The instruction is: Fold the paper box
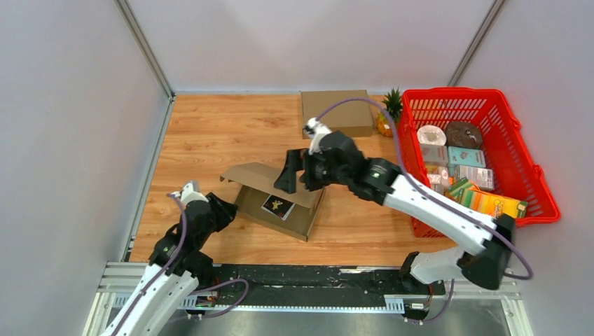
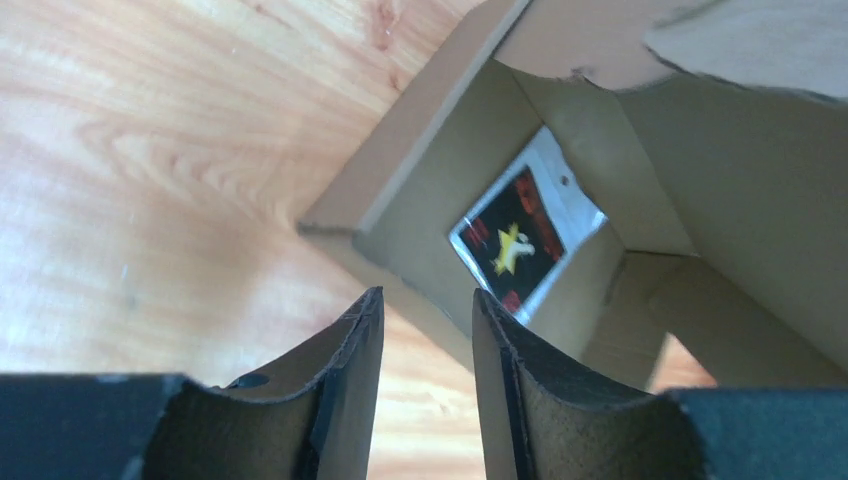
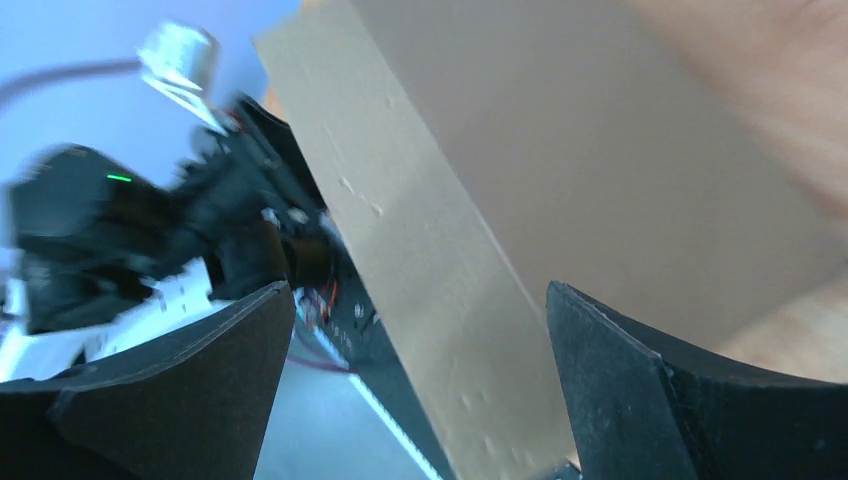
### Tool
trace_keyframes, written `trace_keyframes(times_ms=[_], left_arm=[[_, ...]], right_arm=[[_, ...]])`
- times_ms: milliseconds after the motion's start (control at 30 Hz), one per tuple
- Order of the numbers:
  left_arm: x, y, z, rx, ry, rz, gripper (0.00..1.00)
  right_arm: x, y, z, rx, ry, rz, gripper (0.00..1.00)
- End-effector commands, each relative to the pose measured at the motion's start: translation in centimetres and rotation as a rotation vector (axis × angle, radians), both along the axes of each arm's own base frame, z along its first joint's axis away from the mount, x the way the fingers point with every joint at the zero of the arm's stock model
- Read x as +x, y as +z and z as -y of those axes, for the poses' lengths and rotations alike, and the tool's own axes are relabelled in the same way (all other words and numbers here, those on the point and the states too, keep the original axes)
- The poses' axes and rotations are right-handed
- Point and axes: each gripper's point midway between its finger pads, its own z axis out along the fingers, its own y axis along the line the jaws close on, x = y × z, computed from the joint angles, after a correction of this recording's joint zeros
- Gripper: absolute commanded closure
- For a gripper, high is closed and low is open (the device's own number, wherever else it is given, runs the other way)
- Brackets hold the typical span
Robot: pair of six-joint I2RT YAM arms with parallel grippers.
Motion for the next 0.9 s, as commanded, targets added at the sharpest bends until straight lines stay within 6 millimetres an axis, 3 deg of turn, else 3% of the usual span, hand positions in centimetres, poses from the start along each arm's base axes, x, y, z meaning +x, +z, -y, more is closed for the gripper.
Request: trace_keyframes(times_ms=[0, 33, 100, 133, 200, 233, 300, 367, 400, 433, 500, 533, 600, 633, 800, 867], left_arm=[[-7.7, -0.3, -2.4, -0.075, 0.077, -0.247, 0.54], [-9.6, 0.6, -3.4, -0.071, 0.092, -0.263, 0.55], [-10.6, 3.5, -3.9, -0.16, 0.09, -0.131, 0.58], [-10.9, 7.2, -4.0, -0.2, 0.036, 0.035, 0.58], [-10.9, 11.9, -4.2, -0.221, -0.008, 0.223, 0.61], [-11.4, 14.5, -4.8, -0.181, -0.03, 0.304, 0.61], [-10.8, 17.0, -4.3, -0.136, -0.075, 0.355, 0.6], [-8.7, 16.3, -1.3, -0.052, -0.216, 0.24, 0.61], [-7.4, 17.0, 0.3, -0.051, -0.275, 0.251, 0.68], [-6.0, 15.0, 2.2, -0.007, -0.361, 0.148, 0.71], [-3.4, 14.6, 3.9, -0.007, -0.391, 0.145, 0.72], [-2.1, 12.3, 5.0, 0.013, -0.422, 0.083, 0.72], [-0.2, 11.5, 6.0, 0.01, -0.427, 0.094, 0.73], [0.3, 9.1, 6.4, 0.027, -0.444, 0.034, 0.74], [1.4, 2.7, 5.6, 0.091, -0.385, -0.073, 0.76], [1.1, 0.7, 5.7, 0.098, -0.39, -0.131, 0.76]], right_arm=[[-3.5, -2.7, -5.4, 0.084, 0.282, -0.138, 0.01], [-3.6, -3.3, -5.8, 0.092, 0.287, -0.148, 0.01], [-3.7, -4.0, -6.5, 0.101, 0.291, -0.142, 0.02], [-3.7, -5.8, -6.5, 0.073, 0.283, -0.16, 0.03], [-3.6, -7.1, -6.7, 0.06, 0.271, -0.145, 0.04], [-3.7, -8.9, -6.3, 0.028, 0.26, -0.159, 0.04], [-3.6, -10.4, -6.1, 0.018, 0.241, -0.158, 0.04], [-3.9, -12.4, -5.6, -0.005, 0.231, -0.181, 0.04], [-3.9, -12.9, -5.4, -0.009, 0.227, -0.186, 0.04], [-4.0, -13.4, -5.2, -0.021, 0.225, -0.185, 0.04], [-4.0, -14.6, -3.8, -0.069, 0.187, -0.188, 0.04], [-4.1, -14.9, -3.4, -0.079, 0.179, -0.189, 0.04], [-4.4, -15.2, -1.9, -0.097, 0.162, -0.179, 0.04], [-4.6, -15.1, -1.5, -0.102, 0.157, -0.177, 0.03], [-5.0, -14.3, 2.3, -0.152, 0.099, -0.122, 0.02], [-4.2, -14.7, 3.8, -0.186, 0.039, -0.101, 0.0]])
